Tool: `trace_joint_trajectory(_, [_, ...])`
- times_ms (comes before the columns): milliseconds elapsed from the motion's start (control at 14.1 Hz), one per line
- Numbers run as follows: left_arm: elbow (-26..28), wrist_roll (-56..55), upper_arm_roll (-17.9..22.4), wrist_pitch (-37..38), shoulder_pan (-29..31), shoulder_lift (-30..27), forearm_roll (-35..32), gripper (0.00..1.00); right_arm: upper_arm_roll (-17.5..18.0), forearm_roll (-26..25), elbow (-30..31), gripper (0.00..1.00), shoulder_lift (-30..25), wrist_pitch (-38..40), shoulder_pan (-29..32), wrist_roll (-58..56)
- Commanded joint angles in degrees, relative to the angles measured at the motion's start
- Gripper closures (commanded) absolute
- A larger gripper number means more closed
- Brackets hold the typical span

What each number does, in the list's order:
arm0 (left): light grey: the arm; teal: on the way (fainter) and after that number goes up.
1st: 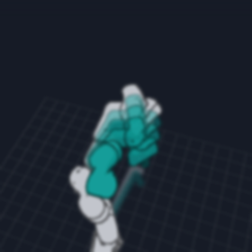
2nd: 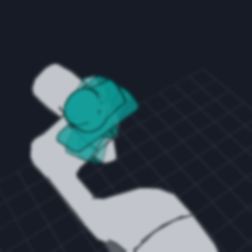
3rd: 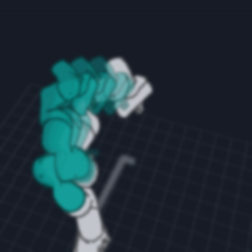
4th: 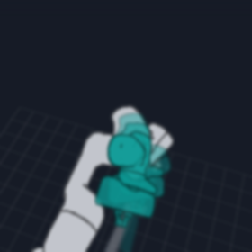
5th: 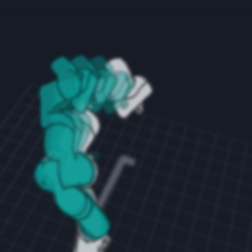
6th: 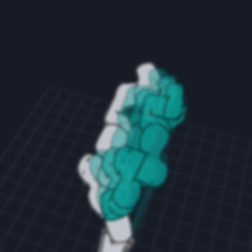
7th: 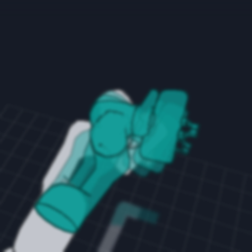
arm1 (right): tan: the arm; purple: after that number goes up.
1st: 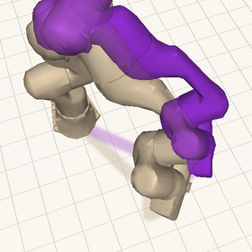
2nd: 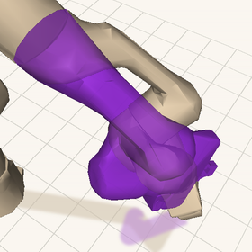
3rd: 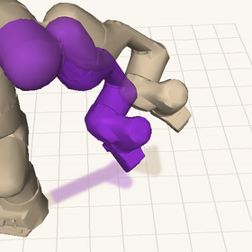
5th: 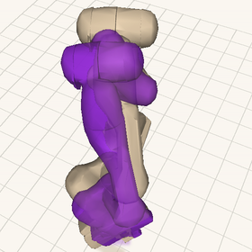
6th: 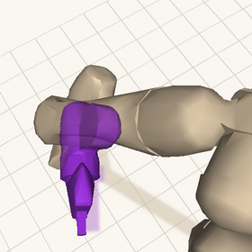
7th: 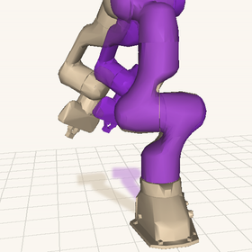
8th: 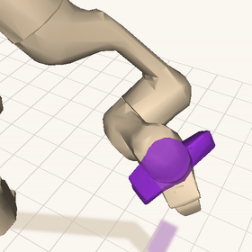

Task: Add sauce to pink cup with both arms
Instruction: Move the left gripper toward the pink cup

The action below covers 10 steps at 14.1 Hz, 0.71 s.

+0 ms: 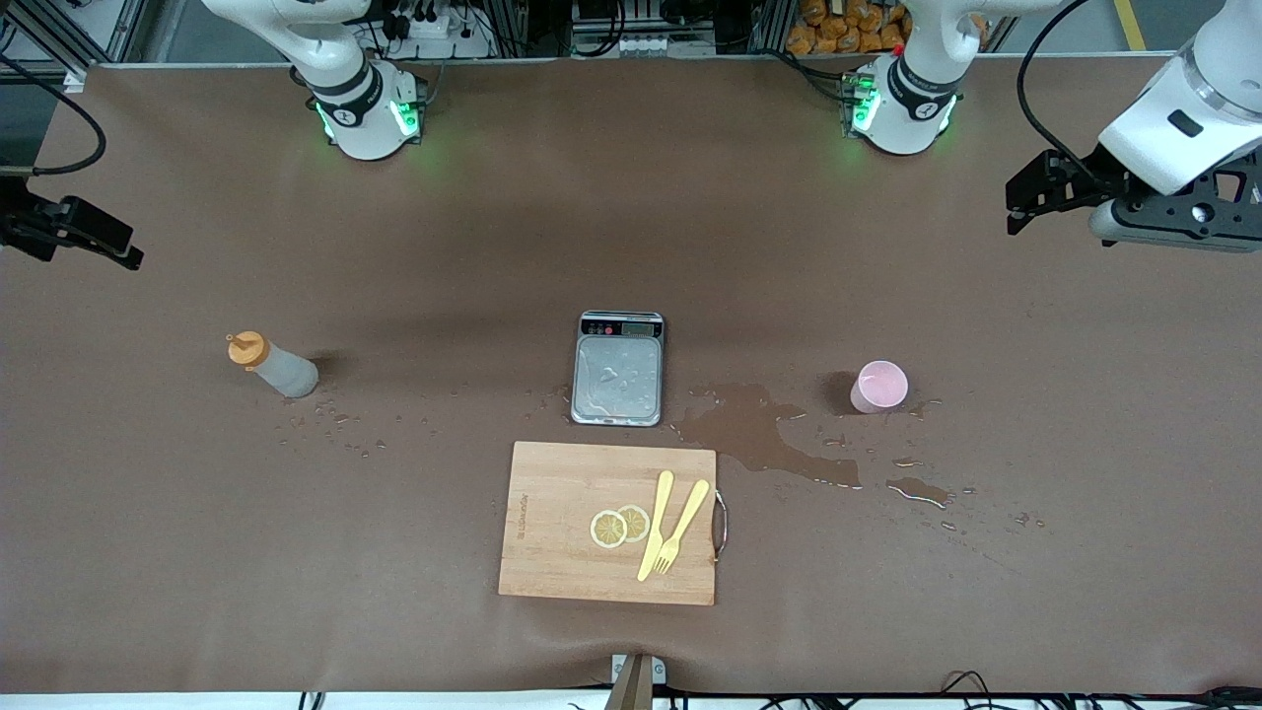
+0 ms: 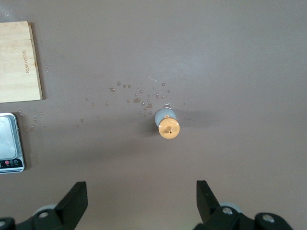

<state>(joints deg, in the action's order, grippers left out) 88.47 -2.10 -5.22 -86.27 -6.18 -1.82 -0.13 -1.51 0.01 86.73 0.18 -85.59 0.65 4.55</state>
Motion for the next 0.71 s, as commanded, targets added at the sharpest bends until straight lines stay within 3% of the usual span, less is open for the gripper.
trace_joint_trajectory(0, [-1.1,-0.1,-0.1,1.3,0.2,0.1,0.4,0.0,0.4,-0.8,1.8,0.0,-1.8,-0.5,0.5,-0.3])
trace_joint_trajectory(284, [-3.3,0.0,-0.1,1.3,0.6,0.6,0.9,0.0,0.4,-0.8,1.8,0.0,-1.8,-0.5,0.5,-0.3])
trace_joint_trajectory(639, [-1.4,0.5,0.3,3.5,1.3,0.6,2.7,0.0,0.4,-0.6,1.6,0.0,-1.6,-1.0,0.6,-0.3])
